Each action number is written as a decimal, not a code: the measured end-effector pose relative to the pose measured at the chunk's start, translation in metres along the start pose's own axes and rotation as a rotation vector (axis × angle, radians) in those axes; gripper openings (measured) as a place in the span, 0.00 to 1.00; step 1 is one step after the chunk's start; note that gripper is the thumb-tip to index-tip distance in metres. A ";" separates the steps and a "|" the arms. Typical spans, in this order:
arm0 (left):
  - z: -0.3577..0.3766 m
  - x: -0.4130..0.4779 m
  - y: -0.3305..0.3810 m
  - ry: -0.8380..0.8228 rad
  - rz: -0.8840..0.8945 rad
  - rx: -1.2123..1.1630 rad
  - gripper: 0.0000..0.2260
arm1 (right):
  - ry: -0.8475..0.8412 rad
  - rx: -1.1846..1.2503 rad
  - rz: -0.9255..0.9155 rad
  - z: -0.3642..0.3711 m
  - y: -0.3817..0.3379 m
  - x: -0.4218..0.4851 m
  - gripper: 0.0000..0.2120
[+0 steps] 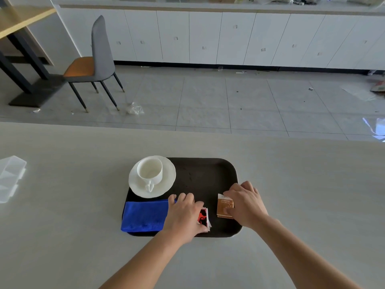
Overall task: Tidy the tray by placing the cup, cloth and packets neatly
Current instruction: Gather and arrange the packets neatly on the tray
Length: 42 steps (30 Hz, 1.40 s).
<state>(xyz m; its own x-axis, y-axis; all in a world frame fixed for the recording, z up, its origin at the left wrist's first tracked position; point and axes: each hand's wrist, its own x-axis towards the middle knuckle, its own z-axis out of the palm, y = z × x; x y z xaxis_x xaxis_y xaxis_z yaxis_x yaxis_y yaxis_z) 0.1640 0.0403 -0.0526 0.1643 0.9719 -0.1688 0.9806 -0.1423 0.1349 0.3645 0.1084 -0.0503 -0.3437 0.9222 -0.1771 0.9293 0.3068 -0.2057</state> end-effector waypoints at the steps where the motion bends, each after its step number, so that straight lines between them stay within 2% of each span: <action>1: 0.001 -0.001 -0.001 0.002 -0.004 -0.009 0.31 | -0.008 -0.004 -0.013 0.001 0.000 -0.001 0.24; 5: 0.004 -0.005 -0.009 0.008 -0.022 -0.044 0.36 | -0.021 -0.008 -0.071 0.009 -0.005 -0.007 0.24; 10: 0.004 -0.009 -0.016 0.024 -0.015 -0.054 0.35 | 0.018 0.078 -0.064 0.011 -0.005 -0.016 0.30; 13: 0.003 -0.010 -0.021 0.009 -0.020 -0.095 0.34 | 0.100 0.073 0.030 0.011 0.000 -0.023 0.24; 17: 0.004 -0.009 -0.022 -0.012 0.014 -0.109 0.30 | 0.083 0.012 0.023 0.018 0.001 -0.033 0.19; 27: 0.003 -0.020 -0.016 0.026 -0.075 -0.066 0.30 | 0.095 0.137 0.029 0.020 -0.009 -0.039 0.22; 34: -0.006 -0.019 -0.004 0.030 -0.072 -0.013 0.26 | 0.049 0.020 -0.121 0.018 -0.015 -0.031 0.19; 39: -0.006 -0.021 0.006 0.071 -0.176 -0.018 0.19 | 0.097 0.113 -0.027 0.019 -0.017 -0.033 0.22; 42: -0.005 -0.024 0.006 0.051 -0.198 -0.018 0.21 | 0.083 0.025 0.008 0.018 -0.013 -0.036 0.25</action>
<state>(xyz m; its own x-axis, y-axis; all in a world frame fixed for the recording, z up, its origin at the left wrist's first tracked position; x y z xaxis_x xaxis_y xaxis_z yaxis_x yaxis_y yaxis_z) 0.1659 0.0173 -0.0429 -0.0375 0.9888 -0.1444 0.9911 0.0553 0.1213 0.3624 0.0671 -0.0589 -0.3226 0.9414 -0.0986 0.9280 0.2941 -0.2289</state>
